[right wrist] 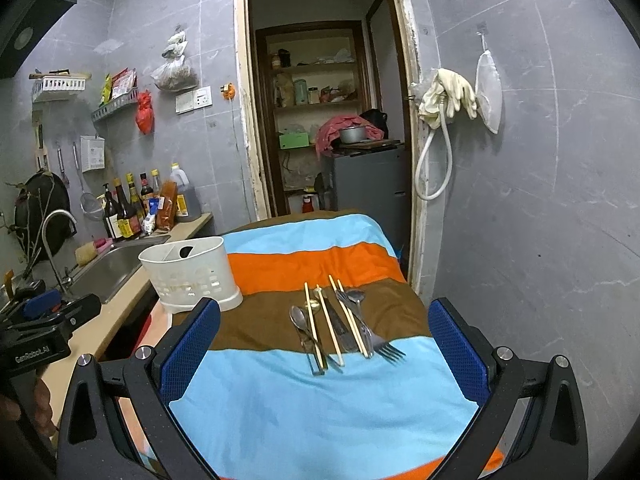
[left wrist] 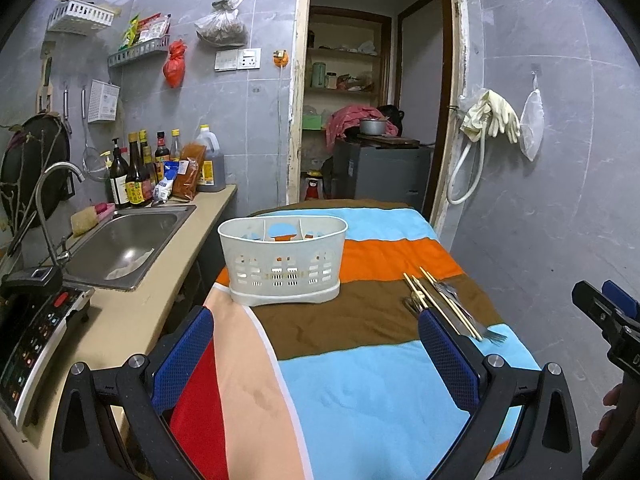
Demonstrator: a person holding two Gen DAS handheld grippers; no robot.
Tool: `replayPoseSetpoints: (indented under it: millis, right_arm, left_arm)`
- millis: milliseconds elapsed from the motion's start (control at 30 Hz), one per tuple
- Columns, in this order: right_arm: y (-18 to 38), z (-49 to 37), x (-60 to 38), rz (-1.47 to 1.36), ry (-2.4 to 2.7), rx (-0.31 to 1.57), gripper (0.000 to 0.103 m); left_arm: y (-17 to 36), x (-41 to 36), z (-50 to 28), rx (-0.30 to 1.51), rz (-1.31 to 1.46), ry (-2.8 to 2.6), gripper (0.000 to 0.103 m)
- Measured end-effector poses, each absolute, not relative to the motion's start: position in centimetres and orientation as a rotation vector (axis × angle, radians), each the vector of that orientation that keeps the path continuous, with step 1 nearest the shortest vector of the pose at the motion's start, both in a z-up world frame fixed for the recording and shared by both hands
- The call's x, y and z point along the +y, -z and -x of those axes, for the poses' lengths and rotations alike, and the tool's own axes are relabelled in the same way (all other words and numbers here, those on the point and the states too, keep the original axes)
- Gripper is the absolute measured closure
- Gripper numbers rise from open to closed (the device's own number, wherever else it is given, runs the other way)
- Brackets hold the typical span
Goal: Organize utensils
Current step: 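Move both grippers down toward the pile of utensils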
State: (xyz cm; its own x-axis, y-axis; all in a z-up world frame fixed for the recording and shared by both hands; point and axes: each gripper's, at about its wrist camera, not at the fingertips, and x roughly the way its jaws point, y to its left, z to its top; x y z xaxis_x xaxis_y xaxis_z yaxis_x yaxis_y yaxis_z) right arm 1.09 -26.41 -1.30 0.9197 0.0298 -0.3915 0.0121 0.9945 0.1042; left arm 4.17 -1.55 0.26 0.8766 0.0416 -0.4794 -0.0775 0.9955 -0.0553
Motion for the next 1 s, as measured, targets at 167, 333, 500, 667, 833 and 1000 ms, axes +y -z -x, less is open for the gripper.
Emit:
replayPoseSetpoints:
  millis: [167, 333, 500, 667, 833, 1000]
  right_arm:
    - [1.4, -4.5, -27.2, -0.103, -0.038, 0.409, 0.001]
    - [1.5, -8.7, -28.5, -0.094, -0.061, 0.405, 0.001]
    - [2.0, -13.6, -30.0, -0.079, -0.098, 0.426, 0.001]
    - [3.1, -18.7, -31.6, -0.058, -0.151, 0.485, 0.001]
    - [5.8, -22.7, -33.3, -0.098, -0.196, 0.585, 0.001]
    - [9.1, -25.3, -34.2, -0.125, -0.212, 0.663, 0.002]
  left_arm:
    - [-0.4, -2.6, -7.0, 0.489, 0.069, -0.095, 0.0]
    - [-0.2, -3.9, -10.6, 0.482, 0.08, -0.113, 0.0]
    - [0.6, -5.2, -14.3, 0.501, 0.097, -0.133, 0.0]
    - [2.1, -6.6, -17.5, 0.543, 0.129, -0.13, 0.0]
    - [4.1, -8.2, -19.9, 0.598, 0.161, -0.103, 0.0]
    - [5.9, -9.5, -21.8, 0.659, 0.18, -0.08, 0.0]
